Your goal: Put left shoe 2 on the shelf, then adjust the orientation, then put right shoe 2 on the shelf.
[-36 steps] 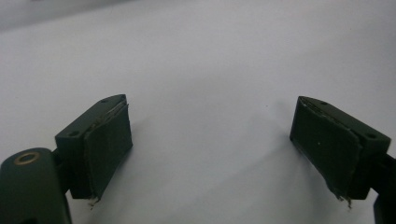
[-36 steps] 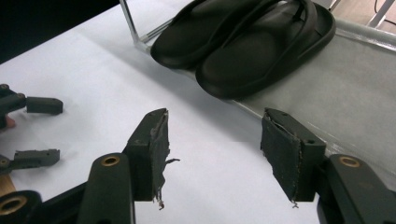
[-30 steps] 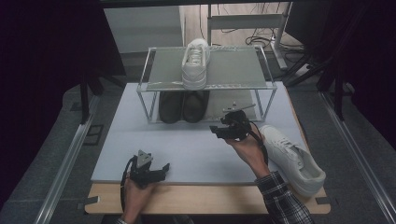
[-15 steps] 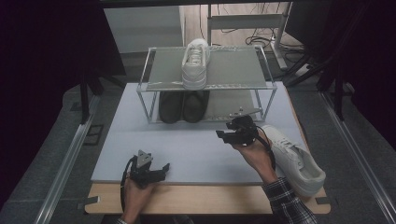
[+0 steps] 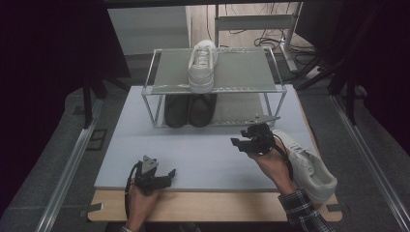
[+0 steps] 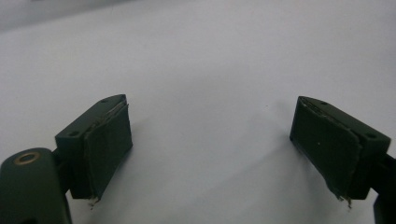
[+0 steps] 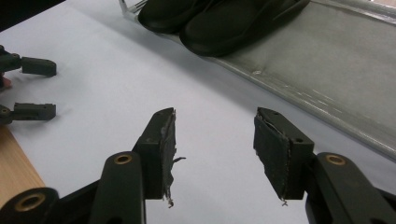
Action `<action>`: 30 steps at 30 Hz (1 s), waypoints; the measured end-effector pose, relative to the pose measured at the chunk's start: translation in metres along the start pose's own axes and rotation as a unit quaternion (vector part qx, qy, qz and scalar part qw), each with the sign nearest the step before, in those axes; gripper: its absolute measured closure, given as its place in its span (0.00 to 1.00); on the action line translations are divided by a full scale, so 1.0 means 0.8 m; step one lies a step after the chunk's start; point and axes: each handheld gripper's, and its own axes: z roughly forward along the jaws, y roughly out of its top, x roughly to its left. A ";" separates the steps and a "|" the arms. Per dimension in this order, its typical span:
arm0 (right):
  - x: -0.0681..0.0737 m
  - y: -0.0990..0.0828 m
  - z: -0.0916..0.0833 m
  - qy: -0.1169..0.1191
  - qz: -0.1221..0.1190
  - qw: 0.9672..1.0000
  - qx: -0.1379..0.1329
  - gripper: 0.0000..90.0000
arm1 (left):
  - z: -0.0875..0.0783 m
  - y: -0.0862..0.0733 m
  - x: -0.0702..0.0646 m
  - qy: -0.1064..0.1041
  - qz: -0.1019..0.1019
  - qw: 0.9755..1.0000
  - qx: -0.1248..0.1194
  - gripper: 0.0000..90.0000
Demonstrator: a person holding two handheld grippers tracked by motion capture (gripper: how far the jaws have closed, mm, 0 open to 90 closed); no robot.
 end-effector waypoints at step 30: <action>-0.026 -0.055 -0.052 -0.020 0.019 0.999 0.022 0.61 | 0.000 0.000 0.000 0.000 -0.002 1.000 0.000 0.14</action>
